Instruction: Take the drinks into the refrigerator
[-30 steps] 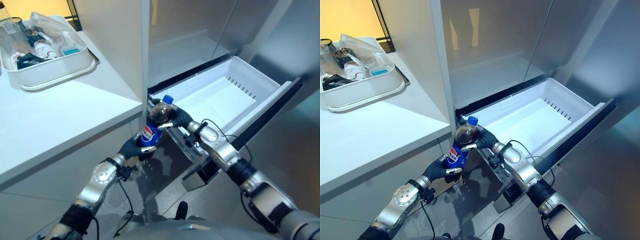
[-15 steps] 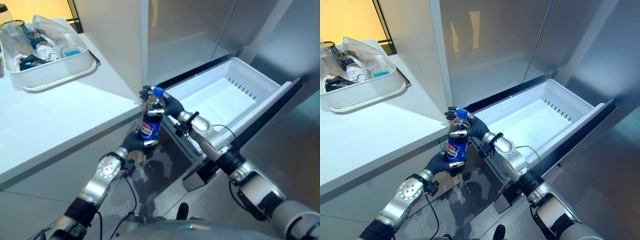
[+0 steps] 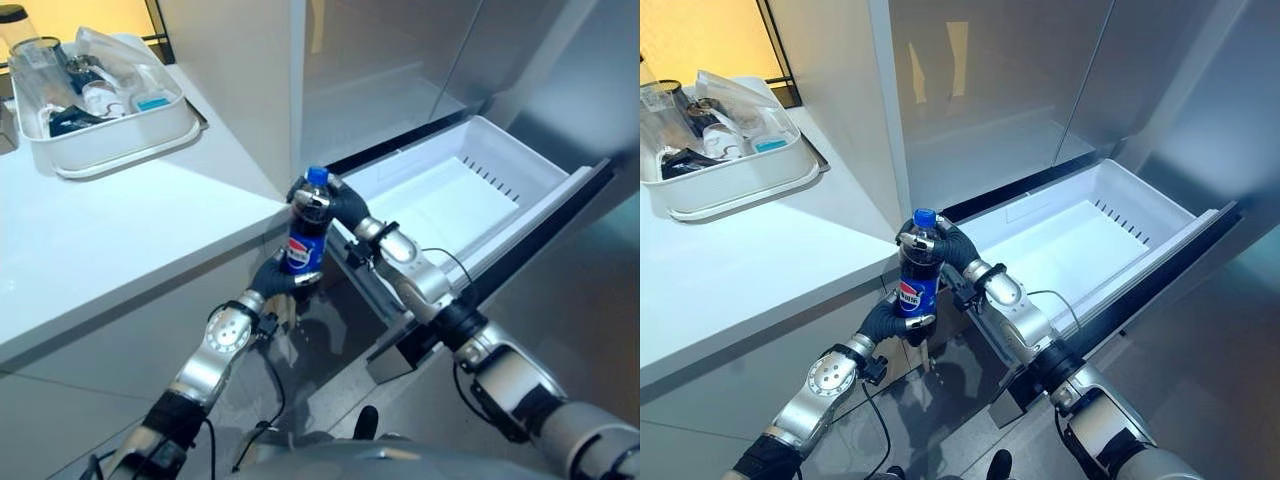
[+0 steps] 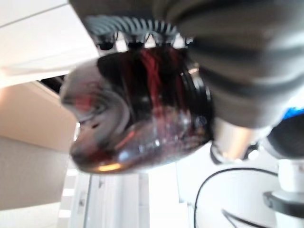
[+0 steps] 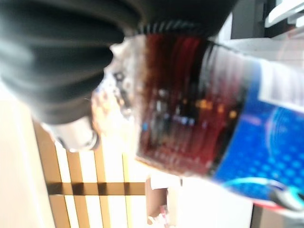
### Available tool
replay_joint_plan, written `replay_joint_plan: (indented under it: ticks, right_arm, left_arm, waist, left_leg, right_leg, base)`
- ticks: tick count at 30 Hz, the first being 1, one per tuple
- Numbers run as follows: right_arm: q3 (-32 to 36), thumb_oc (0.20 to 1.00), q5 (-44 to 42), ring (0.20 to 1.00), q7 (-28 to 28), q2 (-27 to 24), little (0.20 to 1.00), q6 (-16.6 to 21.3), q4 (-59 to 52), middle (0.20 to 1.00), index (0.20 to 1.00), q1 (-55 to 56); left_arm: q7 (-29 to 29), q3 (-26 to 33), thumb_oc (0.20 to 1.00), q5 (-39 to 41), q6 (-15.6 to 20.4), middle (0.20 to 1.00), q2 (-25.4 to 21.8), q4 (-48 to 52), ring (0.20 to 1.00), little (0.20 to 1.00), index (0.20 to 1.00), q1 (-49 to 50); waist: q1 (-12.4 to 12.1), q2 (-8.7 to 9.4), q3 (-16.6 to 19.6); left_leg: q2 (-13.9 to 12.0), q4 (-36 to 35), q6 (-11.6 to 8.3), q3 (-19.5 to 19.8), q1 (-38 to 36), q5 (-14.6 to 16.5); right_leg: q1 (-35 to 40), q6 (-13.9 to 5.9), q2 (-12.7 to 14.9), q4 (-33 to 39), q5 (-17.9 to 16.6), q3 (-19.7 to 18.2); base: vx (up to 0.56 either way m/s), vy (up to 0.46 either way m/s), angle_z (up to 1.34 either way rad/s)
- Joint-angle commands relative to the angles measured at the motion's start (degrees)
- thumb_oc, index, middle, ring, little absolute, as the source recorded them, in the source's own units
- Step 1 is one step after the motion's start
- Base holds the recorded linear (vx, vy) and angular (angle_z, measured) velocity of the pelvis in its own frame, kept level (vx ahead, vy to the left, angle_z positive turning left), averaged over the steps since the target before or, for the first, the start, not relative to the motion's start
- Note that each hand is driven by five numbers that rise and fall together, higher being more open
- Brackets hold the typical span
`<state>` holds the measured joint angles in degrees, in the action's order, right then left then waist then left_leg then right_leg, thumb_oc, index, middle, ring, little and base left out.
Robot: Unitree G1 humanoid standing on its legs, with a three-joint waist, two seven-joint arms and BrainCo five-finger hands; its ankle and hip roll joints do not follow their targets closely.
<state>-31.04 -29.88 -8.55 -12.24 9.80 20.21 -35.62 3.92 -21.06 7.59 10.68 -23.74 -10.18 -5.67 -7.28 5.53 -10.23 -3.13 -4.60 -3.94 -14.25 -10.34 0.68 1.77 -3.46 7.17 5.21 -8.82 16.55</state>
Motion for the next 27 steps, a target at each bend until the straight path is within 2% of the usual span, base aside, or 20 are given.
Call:
replay_joint_plan:
  ticks: [1,2,7,15,22,27]
  right_arm:
    - [4.3,0.523,1.5,0.523,0.3,-0.8,0.523,4.1,-4.1,0.523,0.523,-1.7]
    - [4.1,1.000,1.9,1.000,0.0,-1.4,1.000,3.9,-4.5,1.000,1.000,-1.8]
    - [4.7,1.000,4.8,1.000,-1.1,-5.1,1.000,3.0,-4.5,1.000,1.000,-1.0]
    - [2.6,1.000,6.4,1.000,-6.6,-12.7,1.000,0.5,-0.2,1.000,1.000,-0.6]
    - [3.5,1.000,4.8,1.000,-8.9,-15.2,1.000,-0.1,0.5,1.000,1.000,2.8]
    - [5.1,1.000,3.0,1.000,-9.9,-13.9,1.000,-0.4,1.2,1.000,1.000,6.6]
  left_arm:
    - [0.3,-2.2,0.200,0.8,8.5,0.200,2.4,6.9,0.200,0.200,0.200,-10.3]
    - [0.5,-2.0,0.200,0.9,8.5,0.200,2.2,6.9,0.200,0.200,0.200,-10.2]
    - [1.1,0.1,0.200,2.7,8.7,0.200,1.9,8.1,0.200,0.200,0.200,-8.8]
    - [3.5,2.6,0.200,8.3,8.7,0.200,2.3,10.2,0.200,0.200,0.200,-8.0]
    - [3.2,5.6,0.200,10.6,9.0,0.200,2.9,11.2,0.200,0.200,0.200,-7.8]
    - [2.6,7.0,0.200,10.8,9.3,0.200,3.1,11.2,0.200,0.200,0.200,-8.2]
  waist:
    - [-2.3,-1.22,1.9]
    - [-2.3,-1.19,2.0]
    - [-2.2,-1.07,2.2]
    - [-2.3,-0.70,2.2]
    - [-2.1,-0.51,2.1]
    - [-1.9,-0.58,2.0]
  left_leg:
    - [1.4,-0.4,1.31,3.7,1.9,2.5]
    - [1.4,-0.4,1.31,3.7,1.9,2.6]
    - [1.4,-0.4,1.35,3.6,1.7,2.7]
    - [1.5,-0.4,1.26,3.7,1.7,2.5]
    - [1.5,-0.4,1.19,3.8,1.6,2.5]
    - [1.4,-0.4,1.20,4.1,1.6,2.6]
  right_leg:
    - [4.1,-4.84,2.4,-3.6,3.5,4.6]
    - [4.2,-4.85,2.4,-3.6,3.5,4.5]
    - [4.3,-4.85,2.5,-3.6,3.5,4.6]
    - [4.4,-4.83,2.6,-3.7,3.4,5.1]
    - [4.4,-4.78,2.5,-3.7,3.3,5.2]
    - [4.5,-4.74,2.5,-3.9,3.5,5.4]
  base:
    - [0.00,0.000,0.00]
    - [0.00,0.000,0.00]
    - [0.00,0.000,0.00]
    - [0.00,0.000,0.00]
    - [0.00,0.000,0.00]
    - [0.00,0.000,0.00]
